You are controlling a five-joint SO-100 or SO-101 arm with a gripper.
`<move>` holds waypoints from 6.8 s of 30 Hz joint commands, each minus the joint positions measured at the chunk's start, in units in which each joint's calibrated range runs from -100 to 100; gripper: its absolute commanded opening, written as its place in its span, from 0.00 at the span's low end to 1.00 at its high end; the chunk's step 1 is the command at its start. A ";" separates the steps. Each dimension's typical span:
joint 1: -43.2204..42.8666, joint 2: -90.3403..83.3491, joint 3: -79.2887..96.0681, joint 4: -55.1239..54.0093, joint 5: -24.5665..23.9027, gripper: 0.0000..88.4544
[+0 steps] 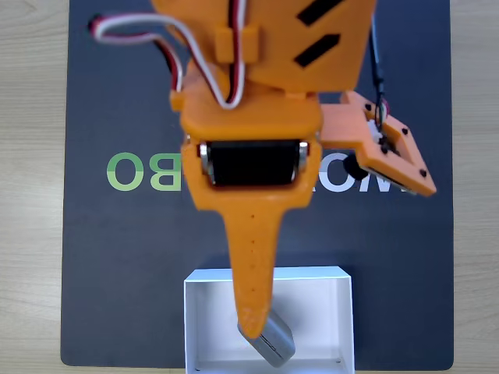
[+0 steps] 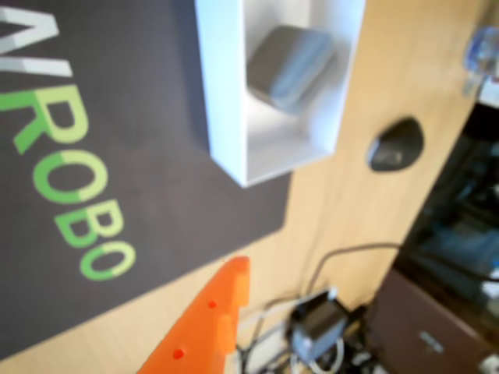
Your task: Grab the usb to bin
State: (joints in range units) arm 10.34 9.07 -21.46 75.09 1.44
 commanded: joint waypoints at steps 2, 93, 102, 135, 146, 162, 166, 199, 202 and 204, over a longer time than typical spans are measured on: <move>0.93 -9.70 4.66 0.30 -0.02 0.33; 2.28 -108.13 113.24 -1.45 3.19 0.01; 2.28 -108.13 113.24 -1.45 3.19 0.01; 2.28 -108.13 113.24 -1.45 3.19 0.01; 2.28 -108.13 113.24 -1.45 3.19 0.01; 2.28 -108.13 113.24 -1.45 3.19 0.01; 2.28 -108.13 113.24 -1.45 3.19 0.01; 2.28 -108.13 113.24 -1.45 3.19 0.01; 2.28 -108.13 113.24 -1.45 3.19 0.01; 2.28 -108.13 113.24 -1.45 3.19 0.01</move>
State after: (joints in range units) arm 12.29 -99.07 92.14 73.53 4.69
